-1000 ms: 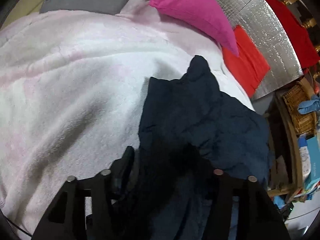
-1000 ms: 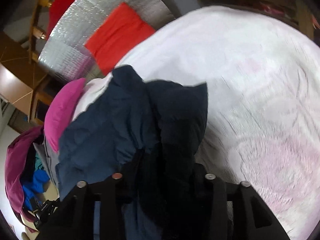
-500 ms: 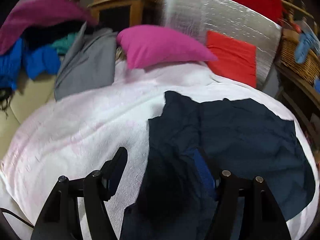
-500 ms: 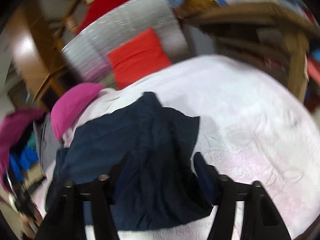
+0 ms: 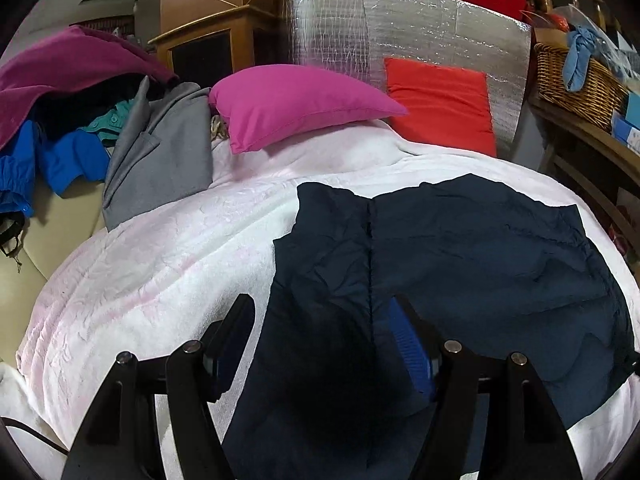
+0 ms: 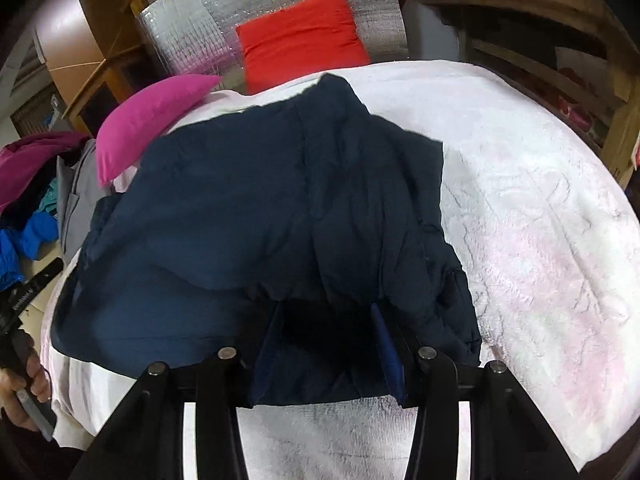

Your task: Fold large clothes

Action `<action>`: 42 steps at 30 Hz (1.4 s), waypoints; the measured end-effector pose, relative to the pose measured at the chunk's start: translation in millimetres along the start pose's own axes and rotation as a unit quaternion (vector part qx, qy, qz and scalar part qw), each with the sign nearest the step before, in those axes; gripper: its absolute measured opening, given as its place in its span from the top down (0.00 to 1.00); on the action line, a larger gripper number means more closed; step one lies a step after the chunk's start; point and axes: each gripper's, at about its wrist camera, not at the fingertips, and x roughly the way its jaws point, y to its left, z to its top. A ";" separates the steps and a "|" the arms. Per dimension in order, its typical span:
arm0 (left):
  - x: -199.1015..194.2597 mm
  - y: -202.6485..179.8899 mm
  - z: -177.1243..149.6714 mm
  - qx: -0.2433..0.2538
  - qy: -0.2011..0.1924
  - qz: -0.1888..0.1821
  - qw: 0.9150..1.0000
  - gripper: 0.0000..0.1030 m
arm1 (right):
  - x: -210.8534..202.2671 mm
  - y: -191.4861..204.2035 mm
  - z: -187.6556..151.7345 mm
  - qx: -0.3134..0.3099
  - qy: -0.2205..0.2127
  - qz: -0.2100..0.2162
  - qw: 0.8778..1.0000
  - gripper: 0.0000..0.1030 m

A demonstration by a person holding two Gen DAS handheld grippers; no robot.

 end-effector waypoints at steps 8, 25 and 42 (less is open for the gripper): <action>5.1 -4.9 2.9 0.001 0.004 0.000 1.000 0.32 | -18.7 17.3 36.9 -0.017 -0.049 0.007 0.999 0.52; -35.1 -19.2 -12.7 0.003 0.026 0.036 0.999 0.29 | -58.0 37.1 12.5 -0.025 -0.062 -0.019 0.998 0.40; -281.3 -64.8 0.1 0.049 -0.122 0.064 0.989 0.07 | -248.5 64.4 -30.2 -0.015 -0.203 -0.009 0.979 0.23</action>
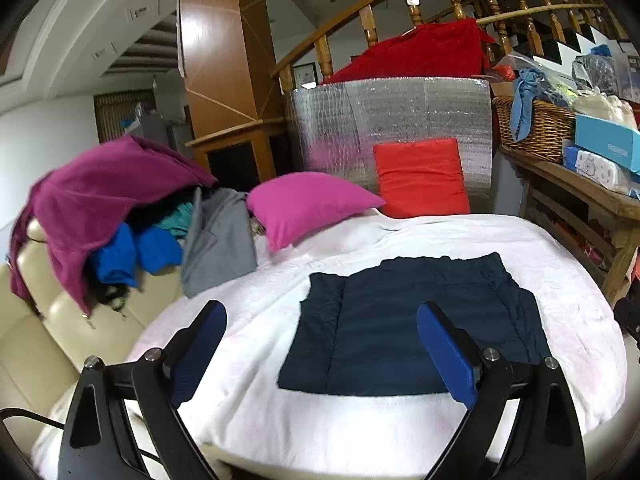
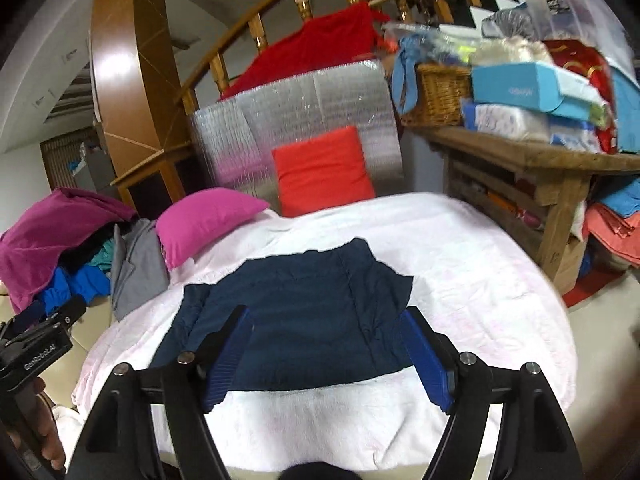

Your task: Fold large clothes

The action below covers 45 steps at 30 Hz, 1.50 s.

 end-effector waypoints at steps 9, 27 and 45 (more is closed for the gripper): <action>-82.0 13.0 4.9 -0.021 -0.035 -0.002 0.999 0.02 | -72.6 11.2 -7.7 -0.021 -0.026 -0.011 0.999 0.19; -126.2 30.4 7.8 -0.045 -0.079 -0.017 0.996 0.01 | -111.2 34.8 -15.9 -0.042 -0.051 -0.017 0.998 0.11; -119.3 35.1 2.7 -0.050 -0.068 -0.011 0.996 0.00 | -105.6 37.1 -15.9 -0.043 -0.043 -0.011 0.998 0.11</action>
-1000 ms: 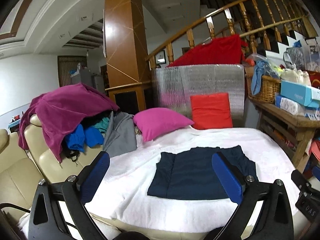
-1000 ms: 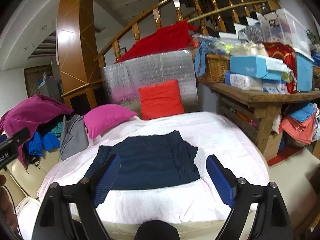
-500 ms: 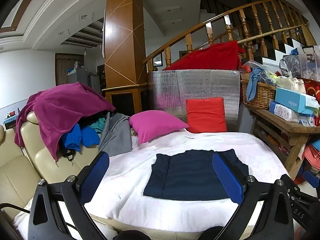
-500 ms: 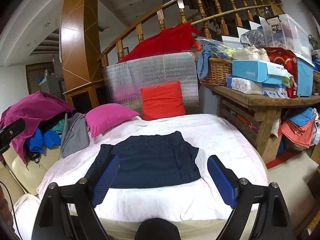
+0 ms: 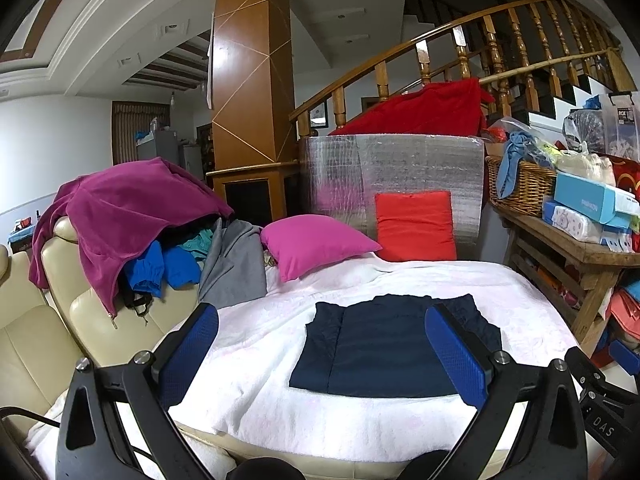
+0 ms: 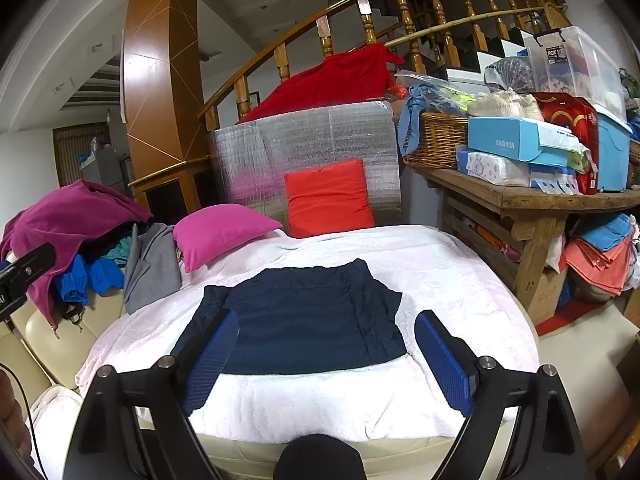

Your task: Fold large clothes

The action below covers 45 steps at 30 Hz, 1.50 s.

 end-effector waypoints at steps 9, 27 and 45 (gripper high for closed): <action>0.8 1.8 -0.9 0.000 0.002 0.001 1.000 0.00 | 1.6 1.5 -0.7 -0.002 0.000 0.001 1.000 0.11; -0.1 9.9 -2.2 -0.004 0.001 0.004 1.000 0.00 | -1.8 10.4 0.8 -0.012 -0.005 0.002 1.000 0.11; 17.0 10.0 5.1 -0.010 0.011 0.007 1.000 0.00 | 9.6 16.5 18.1 -0.020 -0.006 0.003 1.000 0.11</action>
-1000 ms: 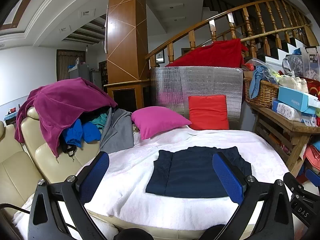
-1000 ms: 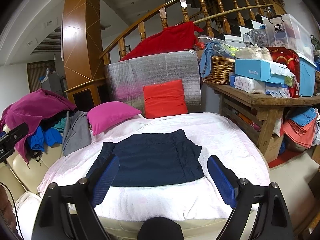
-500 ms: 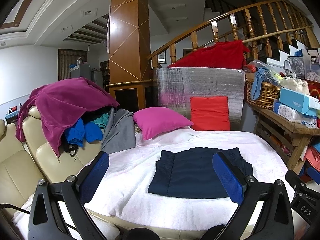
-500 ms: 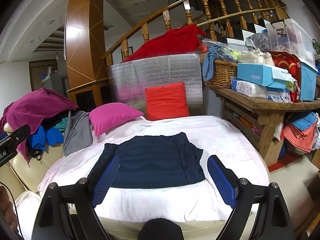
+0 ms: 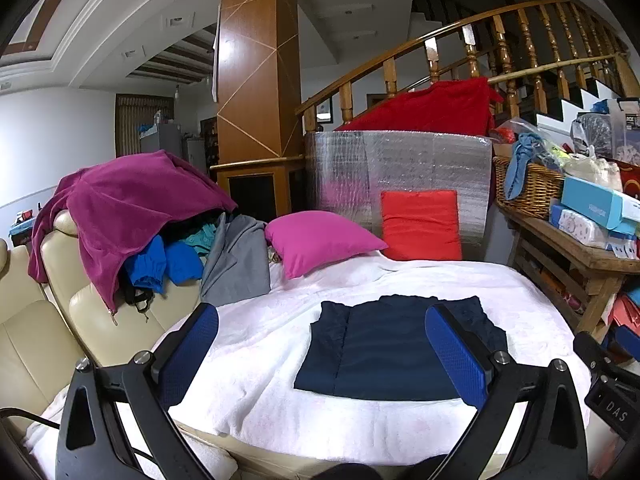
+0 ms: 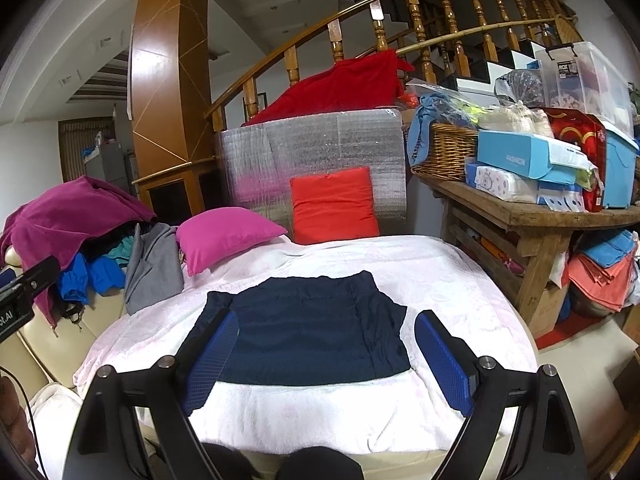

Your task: Fold large clothes

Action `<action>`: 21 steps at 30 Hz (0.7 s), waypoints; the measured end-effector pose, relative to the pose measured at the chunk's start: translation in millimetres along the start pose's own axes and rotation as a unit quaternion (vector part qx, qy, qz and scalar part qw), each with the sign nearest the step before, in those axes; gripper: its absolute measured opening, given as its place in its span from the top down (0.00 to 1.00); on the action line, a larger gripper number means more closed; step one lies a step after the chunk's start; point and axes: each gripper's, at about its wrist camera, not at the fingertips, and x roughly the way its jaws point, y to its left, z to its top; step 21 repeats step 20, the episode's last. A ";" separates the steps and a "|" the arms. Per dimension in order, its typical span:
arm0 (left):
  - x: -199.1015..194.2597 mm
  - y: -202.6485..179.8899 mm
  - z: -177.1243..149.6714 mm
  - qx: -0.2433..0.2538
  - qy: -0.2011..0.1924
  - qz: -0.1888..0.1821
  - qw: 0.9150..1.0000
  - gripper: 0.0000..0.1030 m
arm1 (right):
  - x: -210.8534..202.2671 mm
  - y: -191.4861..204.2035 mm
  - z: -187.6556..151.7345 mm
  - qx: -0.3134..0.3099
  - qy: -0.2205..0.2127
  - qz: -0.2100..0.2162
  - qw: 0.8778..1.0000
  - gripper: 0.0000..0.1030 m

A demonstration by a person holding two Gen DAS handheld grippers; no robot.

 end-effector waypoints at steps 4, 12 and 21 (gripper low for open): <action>14.6 1.5 2.2 0.001 0.010 0.002 1.000 0.00 | 13.0 5.8 6.8 -0.005 0.004 0.002 1.000 0.11; 53.1 -1.0 5.7 0.001 0.027 -0.004 1.000 0.00 | 50.2 12.4 14.0 -0.007 0.025 -0.003 1.000 0.11; 149.3 28.1 0.0 -0.050 0.075 -0.062 0.994 0.00 | 126.1 -17.6 27.9 0.010 0.040 -0.023 0.999 0.11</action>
